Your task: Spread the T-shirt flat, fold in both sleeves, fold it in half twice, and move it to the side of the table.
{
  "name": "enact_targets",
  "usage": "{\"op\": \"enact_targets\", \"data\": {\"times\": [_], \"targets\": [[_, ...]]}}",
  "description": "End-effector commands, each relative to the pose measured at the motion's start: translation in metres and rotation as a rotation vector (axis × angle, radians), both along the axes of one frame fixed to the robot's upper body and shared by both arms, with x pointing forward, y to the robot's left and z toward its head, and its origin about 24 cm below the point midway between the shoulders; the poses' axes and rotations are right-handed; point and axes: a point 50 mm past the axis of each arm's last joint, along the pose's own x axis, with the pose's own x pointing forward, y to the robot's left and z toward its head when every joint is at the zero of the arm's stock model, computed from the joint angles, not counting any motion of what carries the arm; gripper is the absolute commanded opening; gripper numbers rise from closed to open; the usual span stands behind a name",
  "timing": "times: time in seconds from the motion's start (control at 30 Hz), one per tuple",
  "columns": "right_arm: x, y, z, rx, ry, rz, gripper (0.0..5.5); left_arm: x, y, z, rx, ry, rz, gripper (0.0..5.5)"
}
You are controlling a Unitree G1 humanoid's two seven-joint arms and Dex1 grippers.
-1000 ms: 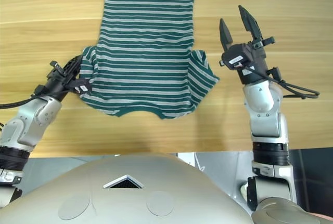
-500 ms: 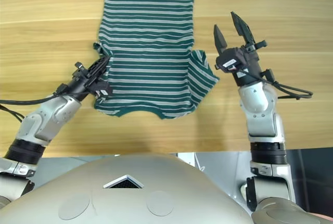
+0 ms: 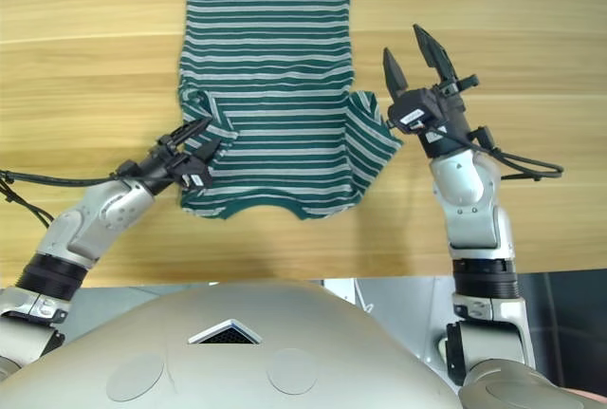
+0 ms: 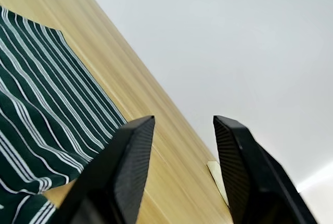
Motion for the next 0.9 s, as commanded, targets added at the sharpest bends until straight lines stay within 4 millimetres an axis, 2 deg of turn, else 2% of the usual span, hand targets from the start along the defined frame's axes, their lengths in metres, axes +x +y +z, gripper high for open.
{"op": "enact_targets", "data": {"times": [0.03, 0.13, 0.23, 0.37, 0.43, 0.57, 0.7, 0.9], "targets": [[-0.032, -0.013, -0.003, -0.214, 0.100, 0.129, 2.12, 0.002, 0.000, 0.006, -0.009, -0.050, 0.017, 2.70], [-0.061, -0.040, -0.008, -0.377, 0.239, 0.142, 2.12, 0.014, 0.004, 0.031, -0.069, -0.186, 0.053, 2.70], [-0.078, -0.065, -0.022, -0.511, 0.374, 0.082, 2.12, 0.024, 0.011, 0.056, -0.110, -0.337, 0.095, 2.70], [-0.095, -0.079, -0.049, -0.598, 0.514, 0.045, 2.12, 0.021, 0.009, 0.078, -0.203, -0.422, 0.105, 2.70], [-0.093, -0.078, -0.060, -0.630, 0.532, 0.047, 2.12, 0.019, 0.007, 0.082, -0.236, -0.429, 0.104, 2.70], [-0.065, -0.069, -0.068, -0.693, 0.435, 0.030, 2.12, 0.016, 0.008, 0.085, -0.282, -0.427, 0.134, 2.70], [-0.049, -0.061, -0.070, -0.723, 0.370, 0.042, 2.12, 0.016, 0.007, 0.079, -0.269, -0.421, 0.146, 2.70], [-0.043, -0.045, -0.077, -0.719, 0.347, 0.095, 2.12, 0.014, 0.001, 0.069, -0.262, -0.368, 0.132, 2.70]]}}
